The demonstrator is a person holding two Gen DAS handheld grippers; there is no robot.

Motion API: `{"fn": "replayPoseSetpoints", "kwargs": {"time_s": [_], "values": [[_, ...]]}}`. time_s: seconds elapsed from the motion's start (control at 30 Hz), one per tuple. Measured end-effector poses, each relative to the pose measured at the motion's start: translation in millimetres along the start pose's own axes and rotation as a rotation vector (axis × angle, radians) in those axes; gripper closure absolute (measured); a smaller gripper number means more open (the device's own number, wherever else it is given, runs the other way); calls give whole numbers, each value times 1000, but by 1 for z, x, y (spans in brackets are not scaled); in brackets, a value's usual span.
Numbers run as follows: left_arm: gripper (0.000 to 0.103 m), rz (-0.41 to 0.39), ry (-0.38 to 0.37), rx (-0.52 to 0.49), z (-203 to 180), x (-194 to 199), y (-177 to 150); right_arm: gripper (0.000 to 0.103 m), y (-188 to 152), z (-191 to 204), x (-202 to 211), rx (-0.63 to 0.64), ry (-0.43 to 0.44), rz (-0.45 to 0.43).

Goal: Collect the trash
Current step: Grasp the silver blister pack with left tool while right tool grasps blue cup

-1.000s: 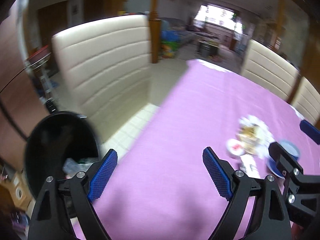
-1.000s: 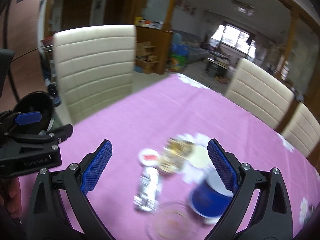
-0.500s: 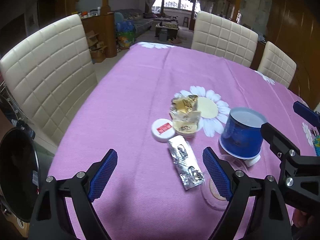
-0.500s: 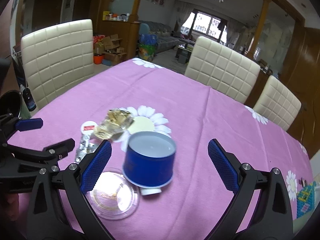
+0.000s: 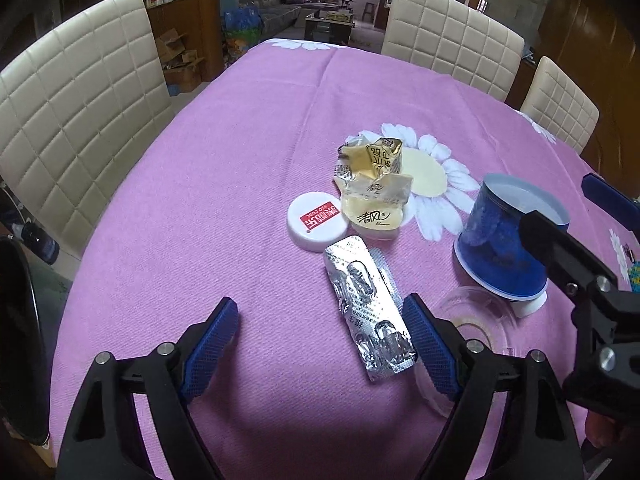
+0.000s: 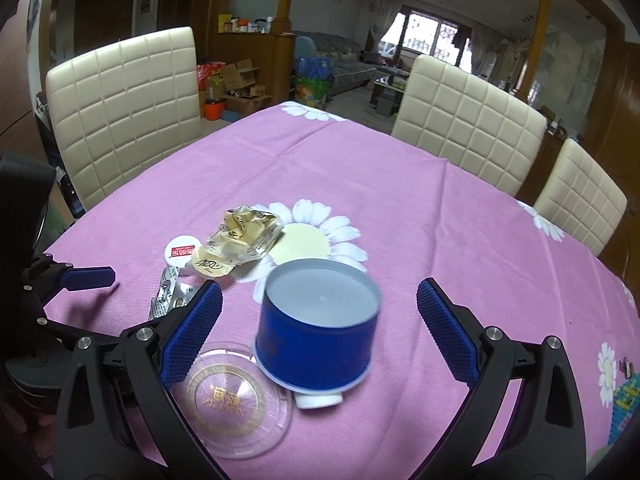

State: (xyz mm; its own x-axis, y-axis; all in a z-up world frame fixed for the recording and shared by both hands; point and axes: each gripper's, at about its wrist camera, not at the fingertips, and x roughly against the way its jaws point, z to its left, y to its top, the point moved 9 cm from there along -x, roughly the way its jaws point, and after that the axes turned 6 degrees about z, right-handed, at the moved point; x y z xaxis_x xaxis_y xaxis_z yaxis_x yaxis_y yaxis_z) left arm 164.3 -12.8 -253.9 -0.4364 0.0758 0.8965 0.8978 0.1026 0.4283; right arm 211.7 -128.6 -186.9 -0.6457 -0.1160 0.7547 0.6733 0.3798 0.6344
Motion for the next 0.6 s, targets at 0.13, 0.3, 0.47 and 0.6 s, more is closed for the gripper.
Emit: {"fn": "replayPoseSetpoints", "kwargs": {"time_s": [0.13, 0.3, 0.47, 0.6], "values": [[34, 3, -16, -31, -2, -4, 1, 6, -1, 1, -15, -12, 4, 29], [57, -7, -11, -68, -6, -6, 5, 10, -4, -2, -28, -42, 22, 68], [77, -7, -5, -76, 1, -8, 10, 29, -7, 1, -34, -56, 41, 96], [77, -23, 15, -63, 6, -5, 10, 29, -7, 5, -29, -46, 37, 86]]}}
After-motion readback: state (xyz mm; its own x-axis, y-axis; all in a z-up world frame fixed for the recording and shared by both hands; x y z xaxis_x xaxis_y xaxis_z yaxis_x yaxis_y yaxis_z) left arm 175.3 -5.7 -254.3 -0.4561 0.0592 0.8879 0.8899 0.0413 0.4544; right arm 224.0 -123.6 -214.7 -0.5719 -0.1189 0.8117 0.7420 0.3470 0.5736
